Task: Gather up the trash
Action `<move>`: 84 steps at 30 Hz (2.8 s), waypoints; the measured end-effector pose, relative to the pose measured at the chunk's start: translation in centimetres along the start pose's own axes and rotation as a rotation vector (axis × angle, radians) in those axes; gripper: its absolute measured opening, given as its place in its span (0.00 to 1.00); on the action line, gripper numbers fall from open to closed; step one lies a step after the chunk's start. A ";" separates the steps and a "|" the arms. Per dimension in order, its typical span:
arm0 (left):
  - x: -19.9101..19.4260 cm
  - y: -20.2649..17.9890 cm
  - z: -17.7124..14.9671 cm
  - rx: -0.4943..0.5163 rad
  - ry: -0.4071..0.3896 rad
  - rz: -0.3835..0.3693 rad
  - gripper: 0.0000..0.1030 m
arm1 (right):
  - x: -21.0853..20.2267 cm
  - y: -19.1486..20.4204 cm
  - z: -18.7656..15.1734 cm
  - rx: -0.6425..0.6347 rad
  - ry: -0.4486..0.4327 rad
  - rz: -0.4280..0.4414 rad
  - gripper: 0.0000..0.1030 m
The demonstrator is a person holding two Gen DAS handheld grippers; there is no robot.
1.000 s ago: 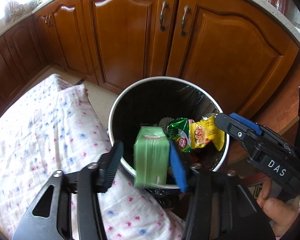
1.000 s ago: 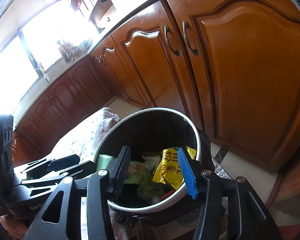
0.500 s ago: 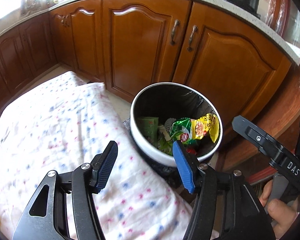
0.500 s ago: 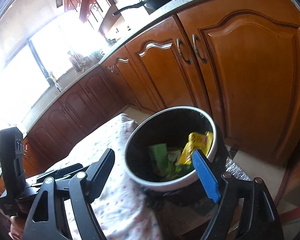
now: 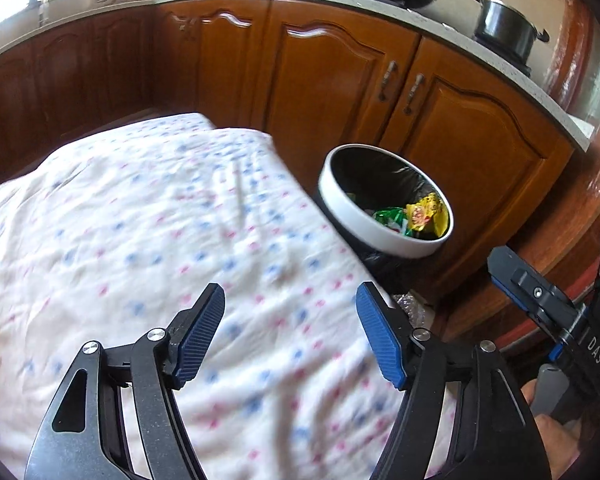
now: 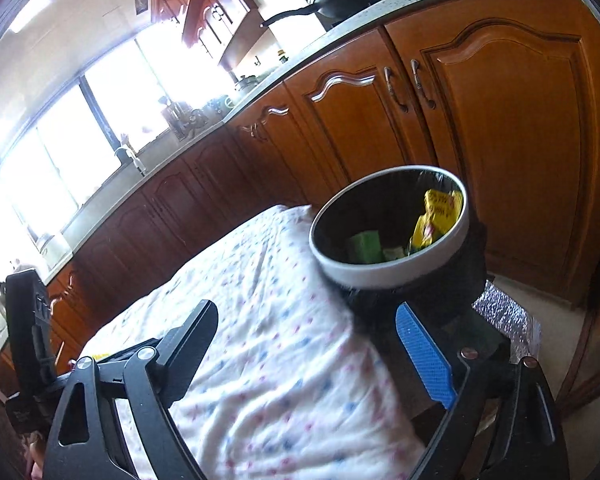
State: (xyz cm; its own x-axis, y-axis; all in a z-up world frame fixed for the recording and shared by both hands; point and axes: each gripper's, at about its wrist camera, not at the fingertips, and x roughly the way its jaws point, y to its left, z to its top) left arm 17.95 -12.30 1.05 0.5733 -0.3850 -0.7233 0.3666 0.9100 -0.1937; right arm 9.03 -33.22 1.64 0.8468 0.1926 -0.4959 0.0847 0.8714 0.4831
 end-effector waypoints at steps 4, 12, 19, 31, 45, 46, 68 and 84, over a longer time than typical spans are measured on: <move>-2.2 1.9 -1.8 -0.048 -0.038 0.012 0.71 | -1.0 1.4 -1.1 -0.037 -0.017 -0.003 0.90; -9.1 3.7 -4.2 -0.051 -0.260 0.092 0.94 | -7.4 6.5 -1.4 -0.235 -0.289 0.014 1.00; -13.3 3.9 -6.9 -0.013 -0.450 0.226 1.00 | -7.2 6.8 -3.6 -0.275 -0.338 -0.010 1.00; -11.6 4.8 -10.9 0.008 -0.429 0.347 1.00 | -5.0 6.5 -7.3 -0.317 -0.256 -0.020 1.00; -11.9 5.4 -11.9 -0.008 -0.433 0.395 1.00 | -4.7 6.7 -7.9 -0.332 -0.260 0.001 1.00; -11.9 5.4 -12.0 -0.007 -0.435 0.396 1.00 | -4.7 6.8 -8.0 -0.333 -0.260 0.003 1.00; -11.8 5.4 -11.9 0.006 -0.439 0.395 1.00 | -4.4 6.6 -8.0 -0.322 -0.253 0.018 1.00; -11.6 4.9 -12.2 0.005 -0.439 0.398 1.00 | -4.7 6.8 -8.2 -0.317 -0.254 0.024 1.00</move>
State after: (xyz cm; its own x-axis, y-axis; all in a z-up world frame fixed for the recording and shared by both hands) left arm 4.14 -1.52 0.44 0.9165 -0.0428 -0.3977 0.0641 0.9971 0.0404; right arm 1.33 -24.54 1.32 0.9526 0.1318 -0.2742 -0.0691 0.9715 0.2268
